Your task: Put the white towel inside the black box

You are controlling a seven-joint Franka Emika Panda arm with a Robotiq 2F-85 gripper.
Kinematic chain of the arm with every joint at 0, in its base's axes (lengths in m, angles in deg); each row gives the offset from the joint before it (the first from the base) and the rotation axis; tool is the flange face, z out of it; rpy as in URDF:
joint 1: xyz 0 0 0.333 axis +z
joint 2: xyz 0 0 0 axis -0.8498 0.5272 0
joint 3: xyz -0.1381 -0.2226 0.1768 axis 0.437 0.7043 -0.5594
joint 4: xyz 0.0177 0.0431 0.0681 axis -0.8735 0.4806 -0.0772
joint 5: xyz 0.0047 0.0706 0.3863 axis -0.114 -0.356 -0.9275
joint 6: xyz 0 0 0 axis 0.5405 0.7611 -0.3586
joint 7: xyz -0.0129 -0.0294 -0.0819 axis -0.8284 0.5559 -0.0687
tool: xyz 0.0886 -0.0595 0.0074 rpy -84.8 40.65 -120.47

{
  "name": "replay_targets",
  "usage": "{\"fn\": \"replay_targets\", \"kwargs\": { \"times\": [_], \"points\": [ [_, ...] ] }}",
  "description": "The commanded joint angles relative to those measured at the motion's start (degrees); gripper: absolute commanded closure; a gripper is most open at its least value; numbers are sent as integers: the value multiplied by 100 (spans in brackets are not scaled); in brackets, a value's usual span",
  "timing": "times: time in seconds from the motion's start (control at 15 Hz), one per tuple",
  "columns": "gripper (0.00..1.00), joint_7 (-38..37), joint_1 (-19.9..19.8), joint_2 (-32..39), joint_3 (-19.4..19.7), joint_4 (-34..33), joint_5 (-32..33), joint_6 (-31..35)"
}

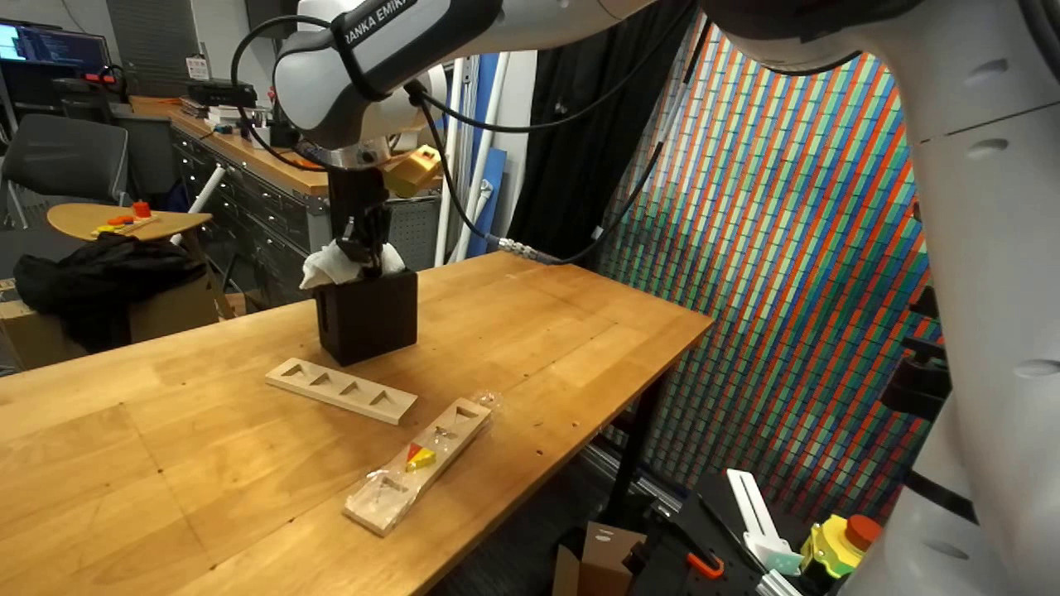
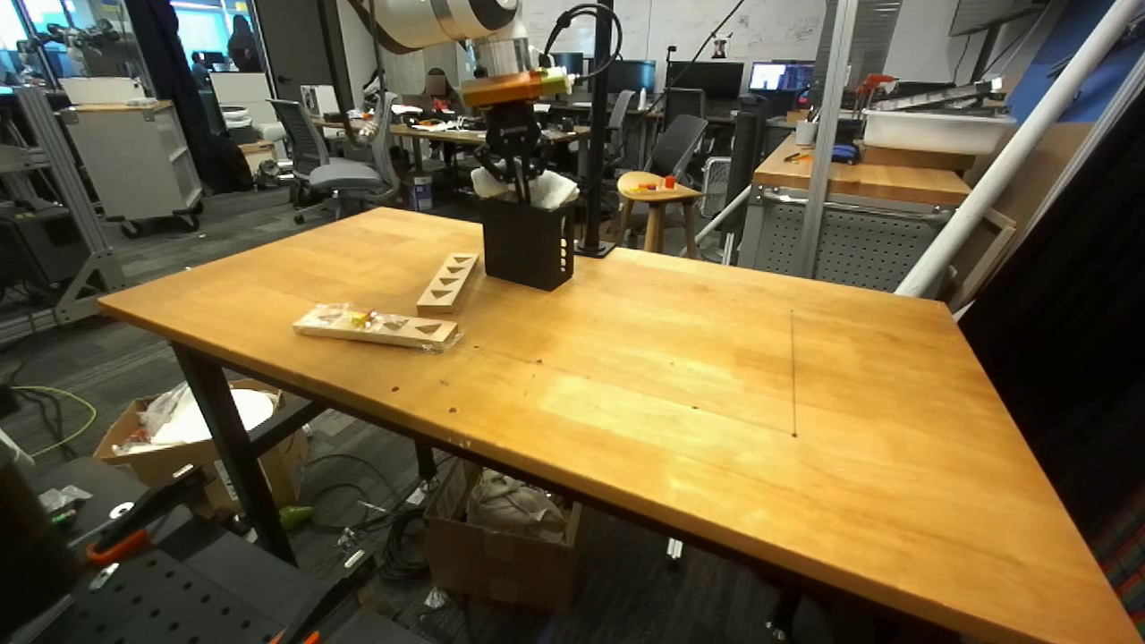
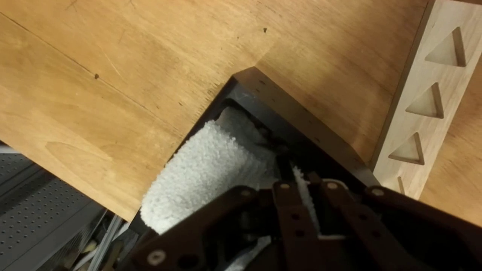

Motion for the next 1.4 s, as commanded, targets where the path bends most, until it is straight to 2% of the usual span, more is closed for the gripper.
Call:
{"fn": "replay_targets", "kwargs": {
  "times": [0.0, 0.93, 1.0, 1.33],
  "points": [
    [96, 72, -105, 232, -117, -323, -292, -48],
    [95, 114, -266, 528, -223, -573, -908, -195],
    [75, 85, -274, 475, -212, -529, -913, -197],
    [37, -92, -157, 43, -75, -356, -602, -324]
  ]
}}
